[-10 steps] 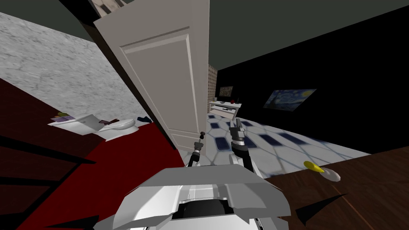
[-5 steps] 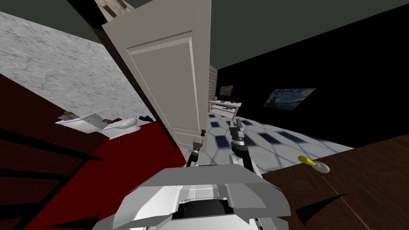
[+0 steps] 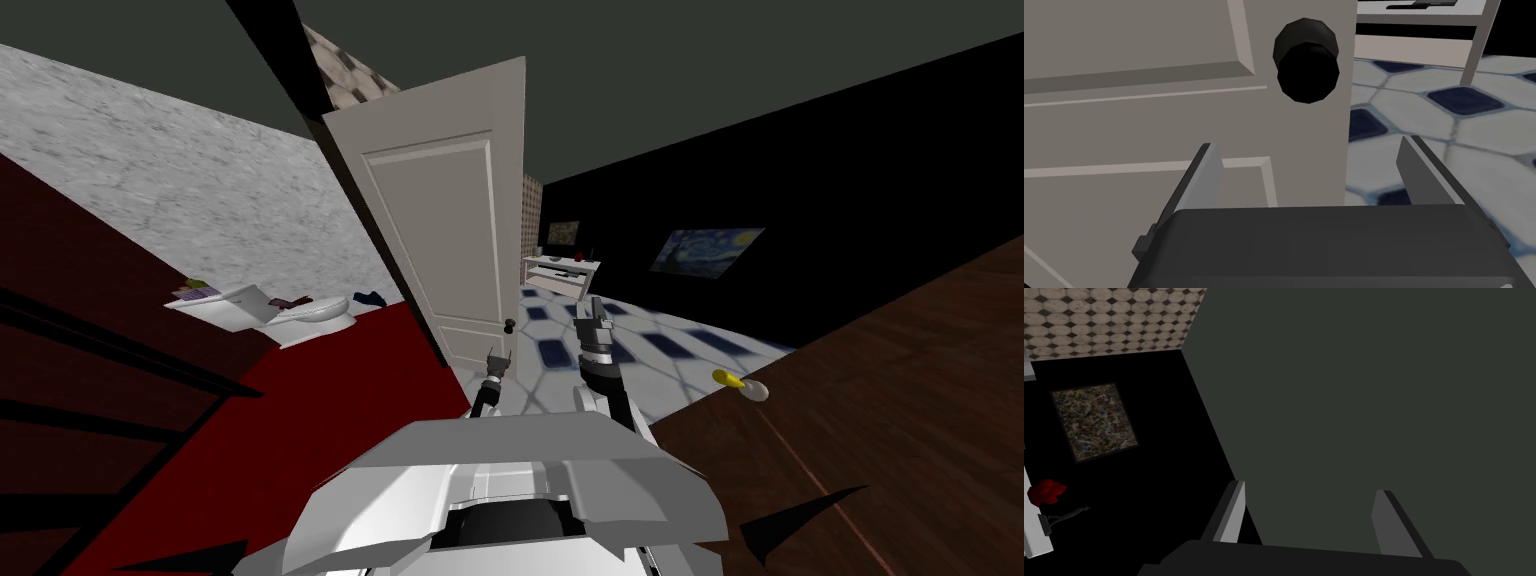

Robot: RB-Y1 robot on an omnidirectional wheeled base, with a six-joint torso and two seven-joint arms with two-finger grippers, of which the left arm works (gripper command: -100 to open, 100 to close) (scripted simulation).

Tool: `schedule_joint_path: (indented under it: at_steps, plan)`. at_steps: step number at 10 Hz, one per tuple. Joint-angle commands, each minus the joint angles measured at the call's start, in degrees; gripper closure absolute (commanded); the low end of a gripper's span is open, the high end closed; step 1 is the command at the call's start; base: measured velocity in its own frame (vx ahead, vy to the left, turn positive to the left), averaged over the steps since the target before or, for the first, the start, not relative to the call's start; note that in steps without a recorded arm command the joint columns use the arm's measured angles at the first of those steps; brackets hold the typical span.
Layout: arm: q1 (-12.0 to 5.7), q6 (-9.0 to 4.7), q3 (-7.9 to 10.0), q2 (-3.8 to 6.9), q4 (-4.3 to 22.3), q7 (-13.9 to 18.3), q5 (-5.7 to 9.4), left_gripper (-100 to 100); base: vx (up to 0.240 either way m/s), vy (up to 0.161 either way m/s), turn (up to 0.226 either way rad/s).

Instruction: Push the door open

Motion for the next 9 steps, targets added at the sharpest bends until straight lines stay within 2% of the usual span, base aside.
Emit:
schedule_joint_path:
  at_steps: [1,4,6,7,8,9]
  plan:
    - [-0.20,-0.67,-0.10,1.50,0.64,0.54,0.03,-100,0.184,-0.066,-0.028]
    - [-0.23,-1.37,-0.13,2.47,0.89,0.98,0.21,-100,0.206,-0.049,-0.023]
    - [-0.25,-1.82,-0.15,2.06,1.05,1.26,0.32,-100,0.233,-0.054,-0.026]
    - [-0.27,-2.09,-0.16,1.39,1.14,1.43,0.38,-100,0.187,-0.066,0.003]
    - [-0.06,-2.12,-0.23,1.79,1.46,1.44,0.31,-100,0.075,-0.024,0.003]
    - [-0.06,-2.12,-0.23,1.79,1.46,1.44,0.31,100,-0.013,0.003,0.000]
